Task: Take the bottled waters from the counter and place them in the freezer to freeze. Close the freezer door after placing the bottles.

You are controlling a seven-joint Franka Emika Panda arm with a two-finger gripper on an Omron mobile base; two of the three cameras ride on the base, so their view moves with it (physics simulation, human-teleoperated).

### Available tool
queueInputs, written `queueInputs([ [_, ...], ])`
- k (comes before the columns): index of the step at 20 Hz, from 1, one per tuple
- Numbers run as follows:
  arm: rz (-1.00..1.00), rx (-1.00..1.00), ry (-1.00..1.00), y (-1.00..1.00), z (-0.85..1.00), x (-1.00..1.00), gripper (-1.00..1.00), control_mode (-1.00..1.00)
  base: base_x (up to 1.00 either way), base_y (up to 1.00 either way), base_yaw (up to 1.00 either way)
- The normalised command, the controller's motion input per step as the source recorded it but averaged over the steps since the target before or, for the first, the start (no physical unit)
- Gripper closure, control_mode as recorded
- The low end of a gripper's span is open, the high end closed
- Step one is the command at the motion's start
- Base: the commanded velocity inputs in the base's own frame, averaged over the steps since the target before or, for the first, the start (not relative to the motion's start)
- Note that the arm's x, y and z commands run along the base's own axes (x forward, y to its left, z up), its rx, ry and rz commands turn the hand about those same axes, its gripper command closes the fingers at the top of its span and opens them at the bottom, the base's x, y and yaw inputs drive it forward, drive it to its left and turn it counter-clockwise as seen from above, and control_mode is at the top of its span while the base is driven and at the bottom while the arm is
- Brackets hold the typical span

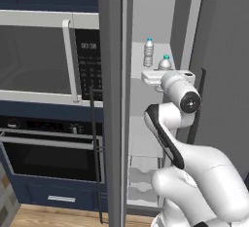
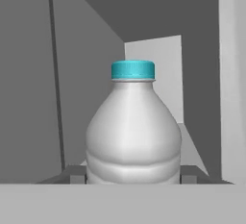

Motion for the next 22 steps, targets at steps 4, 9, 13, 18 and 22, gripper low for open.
queueInputs([
  [4, 0.00, 0.00, 0.04, -0.02, 0.00, 0.40, 1.00, -1.00, 0.00, 0.00, 0.00],
  [9, 0.00, 0.00, 0.00, 0.00, 0.00, 0.46, 1.00, -1.00, 0.00, 0.00, 0.00],
  [13, 0.00, 0.00, 0.00, 0.00, 0.00, 0.52, 1.00, -1.00, 0.00, 0.00, 0.00],
  [18, 0.00, 0.00, 0.00, 0.00, -0.03, 0.60, 1.00, -1.00, 0.00, 0.00, 0.00],
  [22, 0.00, 0.00, 0.00, 0.00, -0.17, 0.54, 1.00, -1.00, 0.00, 0.00, 0.00],
])
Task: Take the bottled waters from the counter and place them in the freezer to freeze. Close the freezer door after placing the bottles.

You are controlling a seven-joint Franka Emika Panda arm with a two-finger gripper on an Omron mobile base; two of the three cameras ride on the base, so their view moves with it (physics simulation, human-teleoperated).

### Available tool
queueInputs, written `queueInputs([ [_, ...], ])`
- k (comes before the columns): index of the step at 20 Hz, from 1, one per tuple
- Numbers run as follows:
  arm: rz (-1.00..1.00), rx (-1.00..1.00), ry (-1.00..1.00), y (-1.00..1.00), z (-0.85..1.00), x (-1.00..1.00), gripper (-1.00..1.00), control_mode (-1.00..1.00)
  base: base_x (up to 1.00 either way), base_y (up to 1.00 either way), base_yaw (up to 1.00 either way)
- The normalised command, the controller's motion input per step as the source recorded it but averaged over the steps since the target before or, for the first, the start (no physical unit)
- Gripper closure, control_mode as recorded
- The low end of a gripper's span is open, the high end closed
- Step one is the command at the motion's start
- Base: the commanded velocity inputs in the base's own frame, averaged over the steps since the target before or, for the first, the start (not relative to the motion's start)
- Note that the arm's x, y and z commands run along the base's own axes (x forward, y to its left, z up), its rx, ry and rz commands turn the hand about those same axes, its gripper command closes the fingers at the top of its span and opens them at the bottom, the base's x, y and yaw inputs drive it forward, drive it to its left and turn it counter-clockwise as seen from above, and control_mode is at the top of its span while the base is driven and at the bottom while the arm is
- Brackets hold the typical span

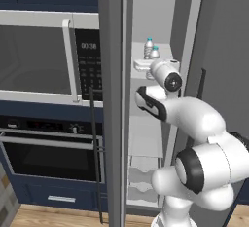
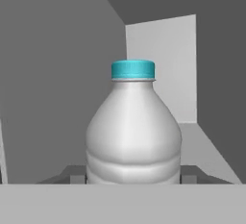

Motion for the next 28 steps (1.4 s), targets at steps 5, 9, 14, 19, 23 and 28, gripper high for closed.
queueInputs([
  [5, 0.00, 0.00, 0.00, 0.00, -0.24, 0.48, 1.00, -1.00, 0.00, 0.00, 0.00],
  [9, 0.00, -0.02, 0.00, 0.00, -0.19, 0.42, 1.00, -1.00, 0.00, 0.00, 0.00],
  [14, 0.00, -0.04, 0.00, 0.00, -0.13, 0.39, 1.00, -1.00, 0.00, 0.00, 0.00],
  [19, 0.00, -0.03, 0.01, 0.00, -0.17, 0.30, 1.00, -1.00, 0.00, 0.00, 0.00],
  [23, 0.00, -0.01, 0.00, 0.00, -0.38, 0.03, 1.00, -1.00, 0.00, 0.00, 0.00],
  [28, 0.00, 0.00, 0.00, 0.00, -0.29, 0.00, 1.00, -1.00, 0.00, 0.00, 0.00],
])
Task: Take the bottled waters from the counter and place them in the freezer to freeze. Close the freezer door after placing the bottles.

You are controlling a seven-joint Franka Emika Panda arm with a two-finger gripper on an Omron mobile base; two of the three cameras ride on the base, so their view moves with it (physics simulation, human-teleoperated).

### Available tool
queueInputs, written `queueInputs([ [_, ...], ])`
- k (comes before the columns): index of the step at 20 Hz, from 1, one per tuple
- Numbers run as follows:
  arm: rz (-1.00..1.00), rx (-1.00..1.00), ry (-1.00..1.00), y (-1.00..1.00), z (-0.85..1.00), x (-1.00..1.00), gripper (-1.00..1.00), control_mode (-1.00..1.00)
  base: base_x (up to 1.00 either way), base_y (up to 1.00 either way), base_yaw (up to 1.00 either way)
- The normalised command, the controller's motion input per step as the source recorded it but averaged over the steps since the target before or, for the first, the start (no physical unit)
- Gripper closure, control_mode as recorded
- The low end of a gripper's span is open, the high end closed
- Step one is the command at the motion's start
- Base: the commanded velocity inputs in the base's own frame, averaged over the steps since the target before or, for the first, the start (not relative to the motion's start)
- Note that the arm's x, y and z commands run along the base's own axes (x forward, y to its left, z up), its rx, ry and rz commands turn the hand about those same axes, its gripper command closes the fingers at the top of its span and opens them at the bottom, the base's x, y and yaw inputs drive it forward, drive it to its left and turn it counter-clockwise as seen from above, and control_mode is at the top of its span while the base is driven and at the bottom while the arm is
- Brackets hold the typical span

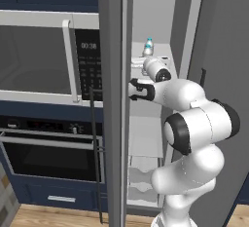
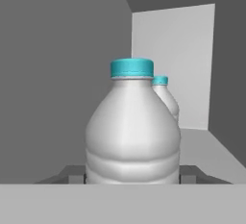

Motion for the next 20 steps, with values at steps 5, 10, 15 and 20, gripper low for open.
queueInputs([
  [5, 0.00, 0.00, 0.00, 0.00, 0.00, 0.00, 1.00, -1.00, 0.00, 0.00, 0.00],
  [10, 0.00, 0.00, 0.00, 0.00, 0.00, 0.00, -1.00, -1.00, 0.00, 0.00, 0.00],
  [15, 0.00, 0.00, 0.00, 0.00, 0.00, -0.04, -1.00, -1.00, 0.00, 0.00, 0.00],
  [20, 0.00, 0.00, 0.01, 0.00, 0.20, -0.43, -1.00, -1.00, 0.00, 0.00, 0.00],
])
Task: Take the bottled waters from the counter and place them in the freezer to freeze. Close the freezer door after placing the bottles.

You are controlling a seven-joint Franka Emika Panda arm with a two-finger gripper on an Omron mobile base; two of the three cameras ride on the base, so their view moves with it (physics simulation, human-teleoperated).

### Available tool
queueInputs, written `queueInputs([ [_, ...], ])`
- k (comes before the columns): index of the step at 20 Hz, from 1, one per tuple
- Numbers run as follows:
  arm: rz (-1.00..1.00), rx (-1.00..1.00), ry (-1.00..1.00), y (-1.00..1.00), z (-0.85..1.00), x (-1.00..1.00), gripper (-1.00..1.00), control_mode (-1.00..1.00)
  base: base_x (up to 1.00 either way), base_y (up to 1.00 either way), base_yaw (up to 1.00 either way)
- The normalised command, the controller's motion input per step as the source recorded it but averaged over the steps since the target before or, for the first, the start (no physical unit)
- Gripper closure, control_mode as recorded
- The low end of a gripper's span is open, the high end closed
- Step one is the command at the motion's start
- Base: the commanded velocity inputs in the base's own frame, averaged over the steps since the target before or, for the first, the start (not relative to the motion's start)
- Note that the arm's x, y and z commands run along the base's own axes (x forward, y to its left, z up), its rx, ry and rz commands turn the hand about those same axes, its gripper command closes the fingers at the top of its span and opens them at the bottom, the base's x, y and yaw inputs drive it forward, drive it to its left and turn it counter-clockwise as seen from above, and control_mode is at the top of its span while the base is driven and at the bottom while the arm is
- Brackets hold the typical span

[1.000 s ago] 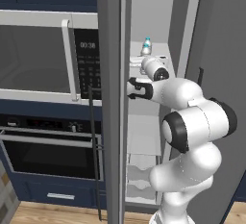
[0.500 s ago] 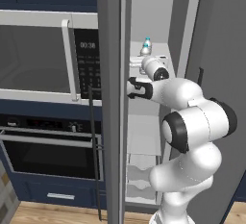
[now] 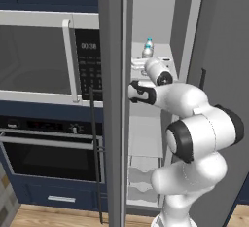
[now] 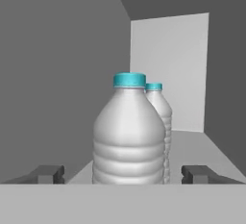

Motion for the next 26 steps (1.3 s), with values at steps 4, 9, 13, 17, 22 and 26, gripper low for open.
queueInputs([
  [4, 0.00, 0.01, 0.05, 0.00, 0.47, -0.51, -1.00, -1.00, 0.00, 0.00, 0.00],
  [9, 0.00, 0.01, 0.24, 0.00, 0.54, -0.54, -1.00, -1.00, 0.00, 0.00, 0.00],
  [13, 0.00, 0.00, 0.56, 0.00, 0.51, -0.46, -1.00, -1.00, 0.00, 0.00, 0.00],
  [17, 0.00, 0.00, 0.55, 0.00, 0.24, -0.79, -1.00, -1.00, 0.00, 0.00, 0.00],
  [22, 0.00, 0.00, 0.34, 0.03, 0.02, -1.00, -1.00, -1.00, 0.00, 0.00, 0.00],
  [26, -0.01, 0.00, 0.14, 0.00, -0.02, -1.00, -1.00, -1.00, 0.00, 0.00, 0.00],
])
